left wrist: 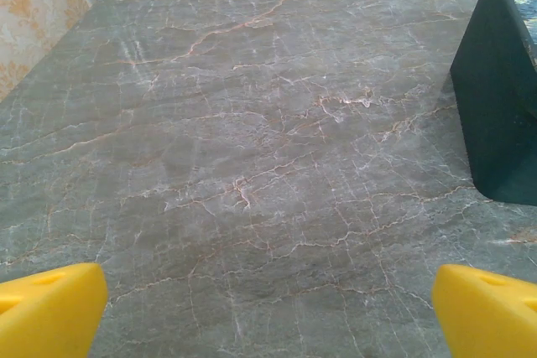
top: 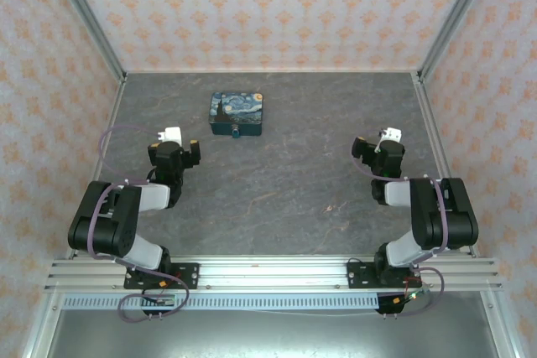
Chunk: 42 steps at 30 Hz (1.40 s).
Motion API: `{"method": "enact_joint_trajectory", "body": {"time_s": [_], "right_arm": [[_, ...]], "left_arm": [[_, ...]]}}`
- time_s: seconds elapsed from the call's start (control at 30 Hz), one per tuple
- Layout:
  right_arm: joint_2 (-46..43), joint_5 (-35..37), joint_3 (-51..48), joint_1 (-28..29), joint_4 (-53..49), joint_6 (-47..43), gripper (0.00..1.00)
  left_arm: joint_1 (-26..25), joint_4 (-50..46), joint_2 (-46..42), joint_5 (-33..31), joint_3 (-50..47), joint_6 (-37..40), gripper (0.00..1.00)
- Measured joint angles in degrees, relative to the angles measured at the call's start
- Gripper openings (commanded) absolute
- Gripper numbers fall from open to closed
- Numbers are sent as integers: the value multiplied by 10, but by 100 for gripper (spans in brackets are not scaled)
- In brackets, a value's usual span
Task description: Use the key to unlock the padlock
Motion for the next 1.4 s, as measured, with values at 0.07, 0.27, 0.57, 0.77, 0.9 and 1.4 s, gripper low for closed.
{"method": "enact_joint_trajectory", "body": {"time_s": [0.07, 0.27, 0.57, 0.77, 0.9, 1.4], "right_arm": [[0, 0, 0, 0, 0, 0, 99], [0, 0, 0, 0, 0, 0, 99], [0, 0, 0, 0, 0, 0, 99], [0, 0, 0, 0, 0, 0, 99], [0, 0, 0, 0, 0, 0, 99], [-220, -12, 88, 3, -260, 15, 99]], "left_arm": [[0, 0, 0, 0, 0, 0, 100], [0, 0, 0, 0, 0, 0, 100], [0, 0, 0, 0, 0, 0, 100], [0, 0, 0, 0, 0, 0, 100], [0, 0, 0, 0, 0, 0, 100], [0, -334, -207, 23, 162, -158, 100]]}}
